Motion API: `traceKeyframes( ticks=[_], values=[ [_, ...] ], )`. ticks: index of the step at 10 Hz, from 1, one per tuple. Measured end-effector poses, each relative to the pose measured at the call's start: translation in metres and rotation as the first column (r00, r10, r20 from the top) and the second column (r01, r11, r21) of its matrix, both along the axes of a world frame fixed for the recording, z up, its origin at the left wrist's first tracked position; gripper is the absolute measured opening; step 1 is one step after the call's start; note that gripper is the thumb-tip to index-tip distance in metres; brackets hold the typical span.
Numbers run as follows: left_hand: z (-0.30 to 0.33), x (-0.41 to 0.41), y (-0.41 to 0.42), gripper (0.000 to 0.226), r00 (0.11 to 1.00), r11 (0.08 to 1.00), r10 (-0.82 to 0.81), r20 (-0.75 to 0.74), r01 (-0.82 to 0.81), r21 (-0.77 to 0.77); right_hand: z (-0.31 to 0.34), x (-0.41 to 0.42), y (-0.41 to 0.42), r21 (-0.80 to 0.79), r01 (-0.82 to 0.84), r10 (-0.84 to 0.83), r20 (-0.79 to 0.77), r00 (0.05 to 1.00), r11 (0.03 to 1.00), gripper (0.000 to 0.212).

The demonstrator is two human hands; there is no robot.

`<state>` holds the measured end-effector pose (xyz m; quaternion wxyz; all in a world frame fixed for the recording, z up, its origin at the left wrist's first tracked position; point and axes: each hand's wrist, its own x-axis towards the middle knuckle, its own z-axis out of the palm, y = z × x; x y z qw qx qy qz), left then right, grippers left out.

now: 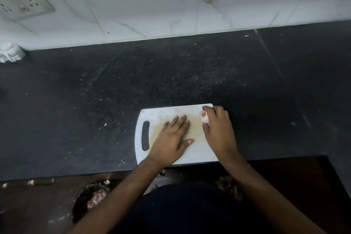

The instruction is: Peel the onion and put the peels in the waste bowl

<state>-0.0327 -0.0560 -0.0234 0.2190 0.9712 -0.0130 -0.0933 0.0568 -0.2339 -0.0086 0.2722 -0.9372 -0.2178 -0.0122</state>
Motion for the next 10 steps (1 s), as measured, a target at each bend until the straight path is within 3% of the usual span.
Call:
traceKeyframes(
  ticks=[1,2,5,7,8,10],
  values=[
    [-0.007,-0.006,0.004,0.085,0.988,0.966,-0.146,-0.041,0.152,0.211,-0.001,-0.011,0.02,0.13,-0.06,0.069,-0.063,0.996,0.99,0.049],
    [-0.014,-0.018,0.014,0.085,0.985,0.936,-0.171,0.012,0.159,0.313,-0.014,-0.024,0.032,0.264,-0.029,0.078,-0.175,0.981,0.964,0.048],
    [-0.025,-0.03,0.032,0.082,0.993,0.952,-0.116,0.034,0.101,0.288,-0.028,-0.019,0.033,0.184,-0.096,0.117,-0.102,0.988,0.978,0.058],
    [-0.024,-0.003,0.034,0.084,0.993,0.959,-0.12,0.022,0.11,0.26,-0.029,0.007,0.037,0.149,-0.073,0.085,-0.076,0.993,0.986,0.059],
    [-0.019,0.0,0.035,0.083,0.993,0.968,-0.109,0.041,0.097,0.231,-0.026,0.004,0.038,0.127,-0.06,0.075,-0.119,0.99,0.99,0.07],
    [0.005,0.022,0.041,0.088,0.991,0.992,-0.04,0.128,0.024,0.128,-0.01,0.012,0.041,0.122,0.001,0.001,-0.014,1.0,0.992,0.065]
  ],
)
